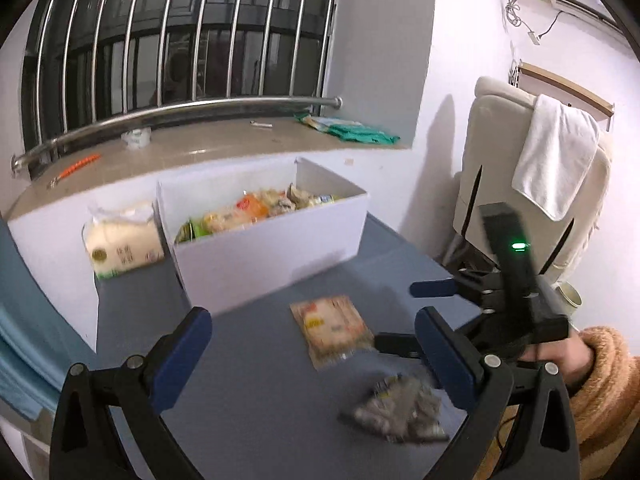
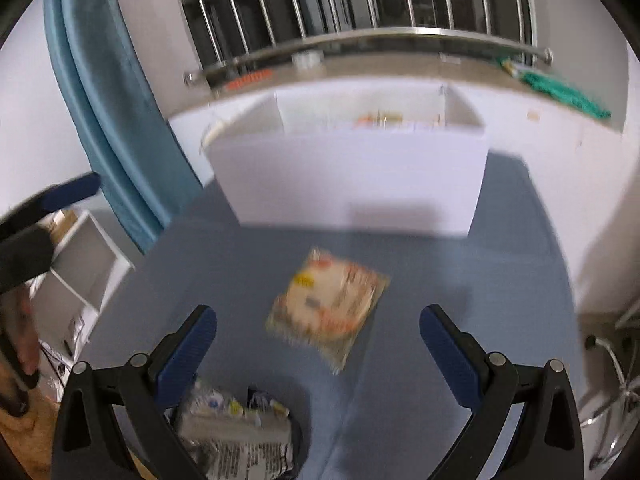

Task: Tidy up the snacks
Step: 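Grasp the second bread pack with the right gripper while the left gripper grasps the grey snack bag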

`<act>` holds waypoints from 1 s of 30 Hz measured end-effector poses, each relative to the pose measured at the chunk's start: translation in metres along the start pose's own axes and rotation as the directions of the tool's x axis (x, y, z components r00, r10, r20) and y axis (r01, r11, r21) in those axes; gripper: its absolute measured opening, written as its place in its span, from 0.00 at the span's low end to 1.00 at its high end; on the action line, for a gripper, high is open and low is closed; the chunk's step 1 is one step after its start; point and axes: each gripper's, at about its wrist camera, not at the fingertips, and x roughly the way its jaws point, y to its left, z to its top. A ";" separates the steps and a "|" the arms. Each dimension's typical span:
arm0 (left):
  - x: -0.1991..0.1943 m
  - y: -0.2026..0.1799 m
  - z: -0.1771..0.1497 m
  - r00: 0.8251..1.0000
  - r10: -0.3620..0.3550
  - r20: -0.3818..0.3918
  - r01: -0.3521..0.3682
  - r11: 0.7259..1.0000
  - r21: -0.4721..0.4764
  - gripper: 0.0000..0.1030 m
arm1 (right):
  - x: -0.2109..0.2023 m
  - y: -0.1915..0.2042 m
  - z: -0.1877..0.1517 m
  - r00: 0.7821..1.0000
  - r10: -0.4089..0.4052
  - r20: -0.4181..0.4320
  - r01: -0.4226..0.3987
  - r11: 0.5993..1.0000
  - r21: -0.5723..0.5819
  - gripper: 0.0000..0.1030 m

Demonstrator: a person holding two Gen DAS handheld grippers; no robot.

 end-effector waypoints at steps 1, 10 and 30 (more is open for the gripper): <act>-0.003 -0.001 -0.005 1.000 -0.005 -0.003 0.005 1.000 -0.004 1.00 | 0.008 0.000 -0.004 1.000 0.003 -0.024 -0.003 1.000 0.011 1.00; -0.015 0.008 -0.027 1.000 0.000 -0.020 -0.001 0.999 -0.045 1.00 | 0.070 0.004 0.007 0.984 -0.062 -0.165 0.058 0.998 -0.030 1.00; 0.018 -0.025 -0.049 0.983 -0.086 -0.164 0.096 0.994 0.058 1.00 | 0.045 -0.020 0.011 0.995 -0.026 -0.092 0.028 0.999 0.018 0.76</act>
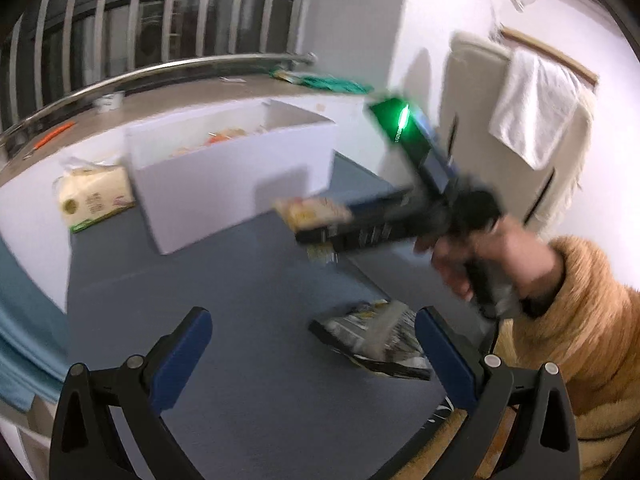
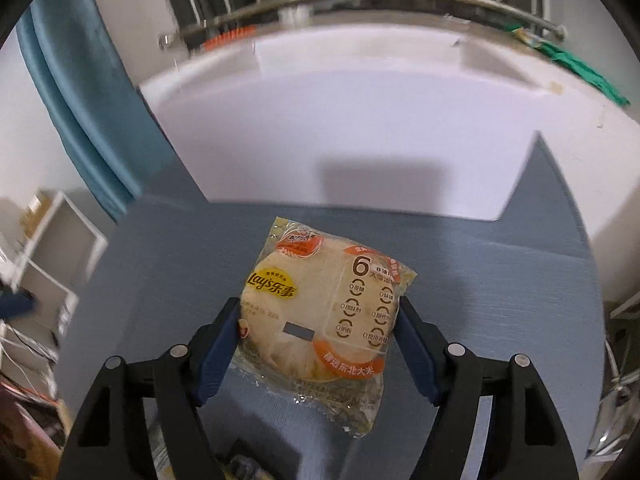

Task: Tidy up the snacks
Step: 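Grasp the second bread pack with the right gripper while the left gripper grasps the grey snack bag, then carry the bread pack and grey bag over the white box and release them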

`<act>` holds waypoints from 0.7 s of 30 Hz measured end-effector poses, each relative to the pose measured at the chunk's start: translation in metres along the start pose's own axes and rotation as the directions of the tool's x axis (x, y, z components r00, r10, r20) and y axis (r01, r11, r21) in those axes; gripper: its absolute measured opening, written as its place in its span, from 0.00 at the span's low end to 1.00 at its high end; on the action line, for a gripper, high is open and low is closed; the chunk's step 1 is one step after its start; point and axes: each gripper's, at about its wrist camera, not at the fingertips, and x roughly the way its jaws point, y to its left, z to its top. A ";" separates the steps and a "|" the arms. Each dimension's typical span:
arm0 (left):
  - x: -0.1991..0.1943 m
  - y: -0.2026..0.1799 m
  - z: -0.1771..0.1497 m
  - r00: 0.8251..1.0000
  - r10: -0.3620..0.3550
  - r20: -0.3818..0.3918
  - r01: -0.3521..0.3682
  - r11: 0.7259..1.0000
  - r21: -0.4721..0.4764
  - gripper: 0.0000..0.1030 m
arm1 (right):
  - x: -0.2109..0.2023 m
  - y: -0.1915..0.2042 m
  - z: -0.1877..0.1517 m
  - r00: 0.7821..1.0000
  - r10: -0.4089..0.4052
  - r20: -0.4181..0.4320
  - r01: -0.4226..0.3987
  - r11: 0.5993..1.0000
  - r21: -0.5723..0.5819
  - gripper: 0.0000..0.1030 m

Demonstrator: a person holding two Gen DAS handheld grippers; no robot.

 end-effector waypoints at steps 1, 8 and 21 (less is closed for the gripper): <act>0.006 -0.006 0.001 1.000 -0.016 -0.017 0.017 1.000 0.019 1.00 | -0.010 -0.004 0.001 1.000 0.015 0.021 -0.015 1.000 0.014 0.76; 0.061 -0.044 0.001 0.979 -0.091 -0.184 0.122 0.978 0.170 1.00 | -0.073 -0.030 -0.022 0.990 0.036 0.134 -0.043 0.998 0.051 0.76; 0.104 -0.031 -0.001 0.961 -0.110 -0.255 0.138 0.986 0.094 0.65 | -0.109 -0.054 -0.053 0.985 0.011 0.171 -0.035 0.990 0.138 0.76</act>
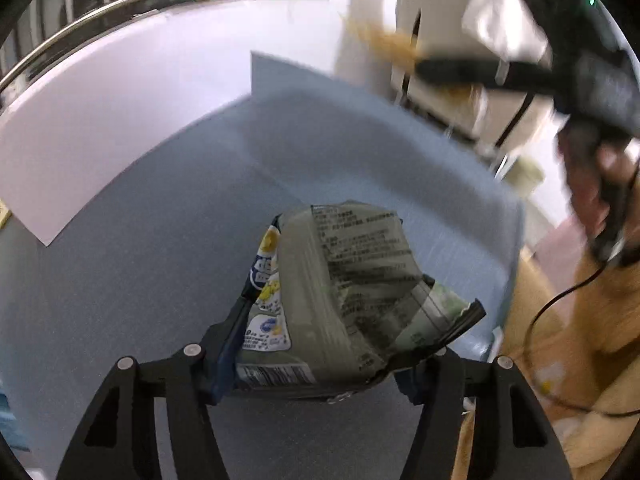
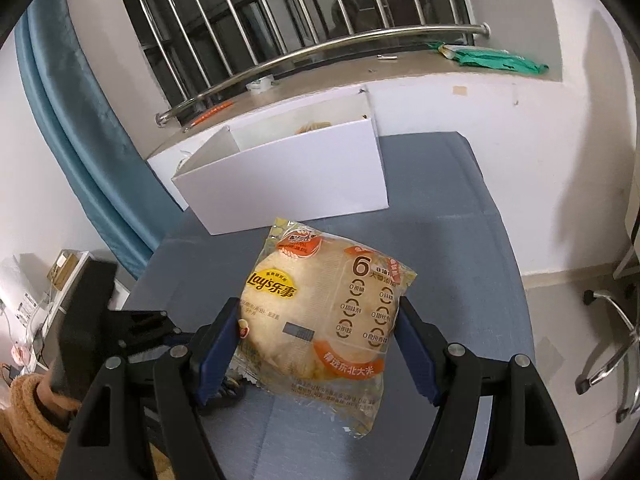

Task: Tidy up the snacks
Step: 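Carry the bread pack and grey bag over the white box and release them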

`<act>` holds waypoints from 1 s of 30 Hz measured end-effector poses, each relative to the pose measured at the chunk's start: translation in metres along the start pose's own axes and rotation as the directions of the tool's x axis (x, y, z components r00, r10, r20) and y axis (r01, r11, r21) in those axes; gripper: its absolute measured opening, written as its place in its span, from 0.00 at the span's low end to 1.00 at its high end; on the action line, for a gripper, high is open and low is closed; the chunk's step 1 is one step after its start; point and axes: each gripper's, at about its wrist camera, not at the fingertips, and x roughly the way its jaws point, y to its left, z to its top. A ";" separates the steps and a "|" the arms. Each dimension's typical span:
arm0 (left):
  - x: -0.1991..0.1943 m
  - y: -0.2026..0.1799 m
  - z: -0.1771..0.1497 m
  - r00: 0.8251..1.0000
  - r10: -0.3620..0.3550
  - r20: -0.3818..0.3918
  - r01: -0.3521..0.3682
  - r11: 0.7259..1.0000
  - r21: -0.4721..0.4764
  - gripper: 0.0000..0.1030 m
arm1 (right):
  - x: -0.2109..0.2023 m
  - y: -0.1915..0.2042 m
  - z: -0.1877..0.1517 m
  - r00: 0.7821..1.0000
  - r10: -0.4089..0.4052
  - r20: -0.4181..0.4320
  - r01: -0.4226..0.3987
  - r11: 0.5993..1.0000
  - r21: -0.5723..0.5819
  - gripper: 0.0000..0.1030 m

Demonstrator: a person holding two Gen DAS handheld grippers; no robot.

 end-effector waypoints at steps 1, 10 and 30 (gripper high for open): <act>-0.007 0.000 0.000 1.000 0.002 0.025 -0.002 1.000 -0.004 0.65 | 0.001 -0.002 0.000 1.000 0.001 -0.001 -0.001 1.000 0.005 0.76; -0.079 0.019 0.012 0.967 0.060 0.246 -0.037 0.995 -0.096 0.65 | 0.004 0.007 0.012 0.998 0.042 0.042 -0.042 0.999 0.014 0.76; -0.119 0.181 0.147 0.874 0.309 0.376 -0.164 0.914 -0.370 0.65 | 0.100 0.028 0.212 0.995 0.031 0.100 -0.028 0.999 -0.024 0.76</act>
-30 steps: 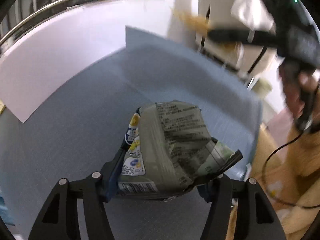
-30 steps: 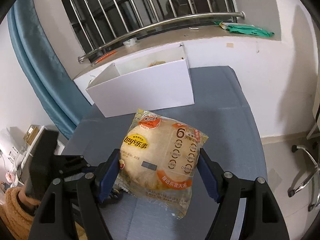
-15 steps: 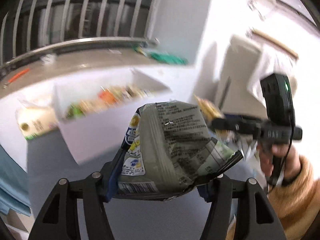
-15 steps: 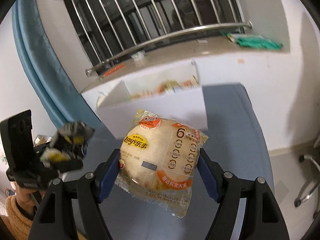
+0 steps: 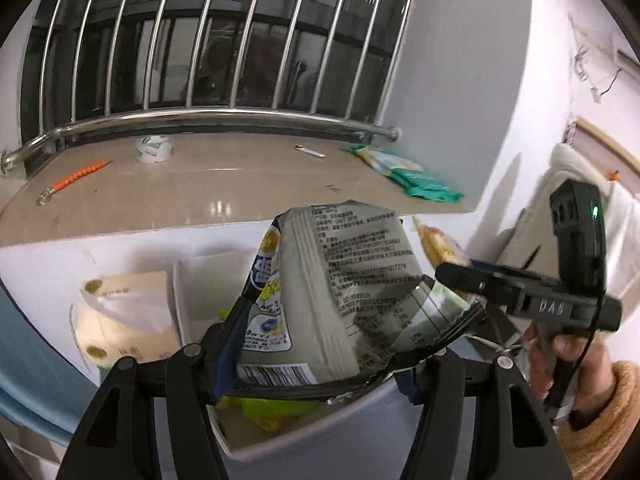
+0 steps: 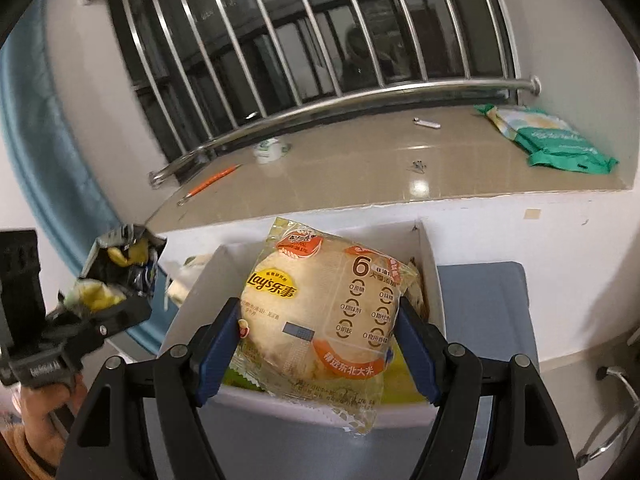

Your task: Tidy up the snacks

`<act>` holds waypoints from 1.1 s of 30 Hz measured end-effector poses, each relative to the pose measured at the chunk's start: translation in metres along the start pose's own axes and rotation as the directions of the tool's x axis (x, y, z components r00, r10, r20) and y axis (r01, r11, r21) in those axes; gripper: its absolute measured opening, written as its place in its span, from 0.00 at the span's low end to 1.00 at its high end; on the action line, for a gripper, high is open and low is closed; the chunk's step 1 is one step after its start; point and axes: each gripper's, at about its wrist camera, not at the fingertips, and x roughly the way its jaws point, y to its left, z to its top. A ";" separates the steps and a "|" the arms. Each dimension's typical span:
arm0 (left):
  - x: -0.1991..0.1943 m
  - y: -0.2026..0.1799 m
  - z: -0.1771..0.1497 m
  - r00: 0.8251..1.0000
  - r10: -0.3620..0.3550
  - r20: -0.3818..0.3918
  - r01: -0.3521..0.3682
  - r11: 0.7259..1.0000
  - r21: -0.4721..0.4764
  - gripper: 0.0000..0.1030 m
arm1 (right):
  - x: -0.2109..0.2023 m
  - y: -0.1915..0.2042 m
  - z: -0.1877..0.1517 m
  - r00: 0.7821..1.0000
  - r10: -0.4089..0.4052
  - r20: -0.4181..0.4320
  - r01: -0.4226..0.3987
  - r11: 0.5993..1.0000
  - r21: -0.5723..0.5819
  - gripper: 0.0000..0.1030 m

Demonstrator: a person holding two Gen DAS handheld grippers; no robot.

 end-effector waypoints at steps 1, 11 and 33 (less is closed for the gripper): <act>0.009 -0.002 0.003 1.000 0.007 -0.005 -0.007 1.000 0.003 0.65 | 0.004 -0.003 0.003 1.000 -0.005 -0.005 0.005 1.000 0.005 0.76; 0.025 0.010 0.015 0.995 0.094 0.013 -0.094 0.995 -0.024 1.00 | 0.023 -0.028 0.014 0.996 -0.084 -0.034 0.085 0.996 0.035 1.00; -0.131 -0.062 -0.049 0.975 0.154 0.159 -0.162 0.986 0.040 1.00 | -0.132 0.084 -0.068 0.982 -0.044 0.185 0.082 0.975 -0.206 1.00</act>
